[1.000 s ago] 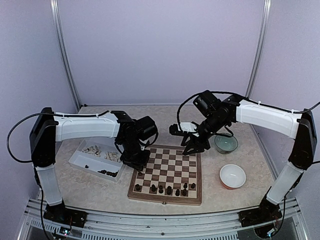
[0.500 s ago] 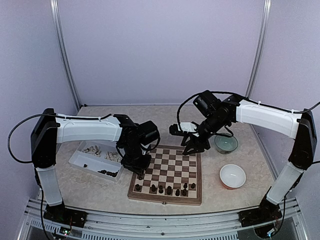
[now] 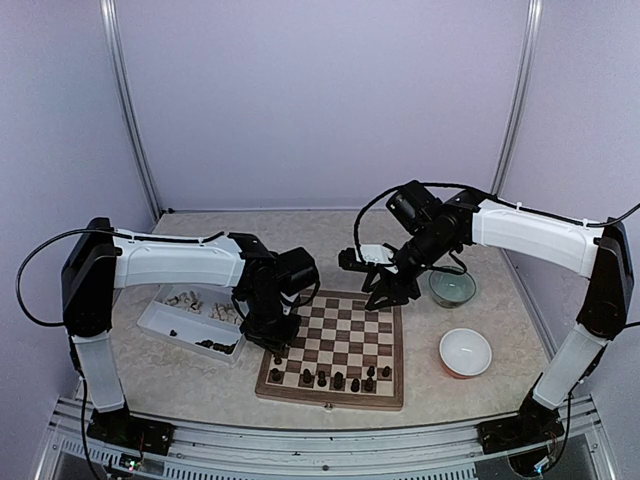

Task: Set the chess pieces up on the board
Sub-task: Place the pawn at h7.

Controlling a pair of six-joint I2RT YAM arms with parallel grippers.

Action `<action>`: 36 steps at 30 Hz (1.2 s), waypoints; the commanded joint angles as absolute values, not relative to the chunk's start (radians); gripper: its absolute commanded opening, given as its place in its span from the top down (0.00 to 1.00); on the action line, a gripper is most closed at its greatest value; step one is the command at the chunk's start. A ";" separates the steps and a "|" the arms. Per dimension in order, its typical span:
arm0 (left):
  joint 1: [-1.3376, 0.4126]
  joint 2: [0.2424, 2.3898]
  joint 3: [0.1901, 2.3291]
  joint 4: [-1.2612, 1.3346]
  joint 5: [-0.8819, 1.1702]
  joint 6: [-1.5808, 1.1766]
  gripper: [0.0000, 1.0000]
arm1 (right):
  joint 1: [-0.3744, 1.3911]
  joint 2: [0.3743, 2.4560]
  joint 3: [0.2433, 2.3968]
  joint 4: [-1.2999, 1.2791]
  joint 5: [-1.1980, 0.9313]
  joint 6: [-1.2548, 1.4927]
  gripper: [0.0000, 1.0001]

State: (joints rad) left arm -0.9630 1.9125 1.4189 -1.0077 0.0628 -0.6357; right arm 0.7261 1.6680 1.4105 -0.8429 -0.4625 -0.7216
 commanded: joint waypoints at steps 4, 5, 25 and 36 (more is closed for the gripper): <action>-0.974 1.926 1.410 -1.015 0.053 -0.644 0.89 | 0.727 1.671 1.399 -0.842 -0.458 -0.715 0.56; -0.974 1.927 1.411 -1.018 0.054 -0.644 0.88 | 0.726 1.671 1.398 -0.841 -0.457 -0.715 0.56; -0.986 1.911 1.430 -1.029 0.062 -0.645 0.80 | 0.725 1.684 1.408 -0.845 -0.454 -0.715 0.56; -0.868 1.732 1.432 -1.047 -0.198 -0.721 0.65 | 0.726 1.696 1.410 -0.847 -0.442 -0.718 0.56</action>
State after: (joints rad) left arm -0.9436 1.8763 1.4631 -1.0546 -0.0669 -0.6636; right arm 0.7261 1.6764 1.4105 -0.8429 -0.4488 -0.7204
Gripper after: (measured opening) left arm 0.329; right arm 0.441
